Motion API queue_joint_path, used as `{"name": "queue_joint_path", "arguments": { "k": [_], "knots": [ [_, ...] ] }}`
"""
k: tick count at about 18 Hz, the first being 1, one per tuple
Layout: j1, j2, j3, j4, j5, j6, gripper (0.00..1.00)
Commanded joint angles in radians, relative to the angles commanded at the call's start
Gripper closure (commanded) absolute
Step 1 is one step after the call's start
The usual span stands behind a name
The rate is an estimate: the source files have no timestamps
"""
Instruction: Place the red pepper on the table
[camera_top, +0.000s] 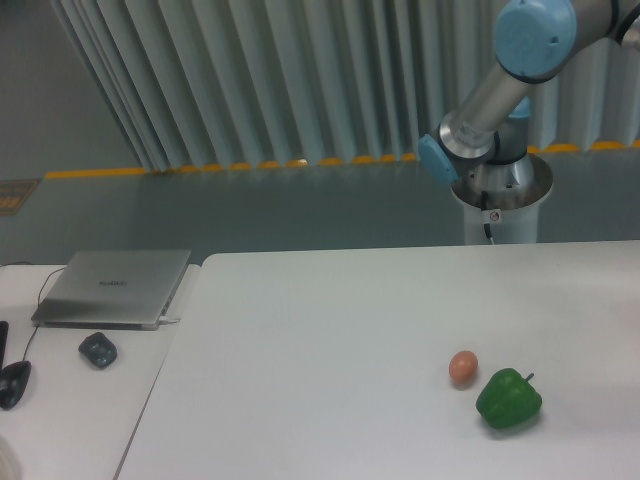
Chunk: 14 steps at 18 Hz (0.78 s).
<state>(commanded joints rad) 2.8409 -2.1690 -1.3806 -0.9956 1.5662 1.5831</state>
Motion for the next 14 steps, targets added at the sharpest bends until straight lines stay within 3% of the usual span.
{"name": "queue_joint_path", "arguments": {
  "k": [2, 4, 10, 14],
  "knots": [
    [-0.002, 0.000, 0.000, -0.002, 0.006, 0.002, 0.42],
    [-0.002, 0.000, 0.002, -0.002, 0.012, 0.002, 0.58],
    [0.005, 0.031, 0.017, -0.005, 0.003, 0.005, 0.62],
    [0.020, 0.095, 0.015, -0.037, -0.046, 0.005, 0.62]
  ]
}}
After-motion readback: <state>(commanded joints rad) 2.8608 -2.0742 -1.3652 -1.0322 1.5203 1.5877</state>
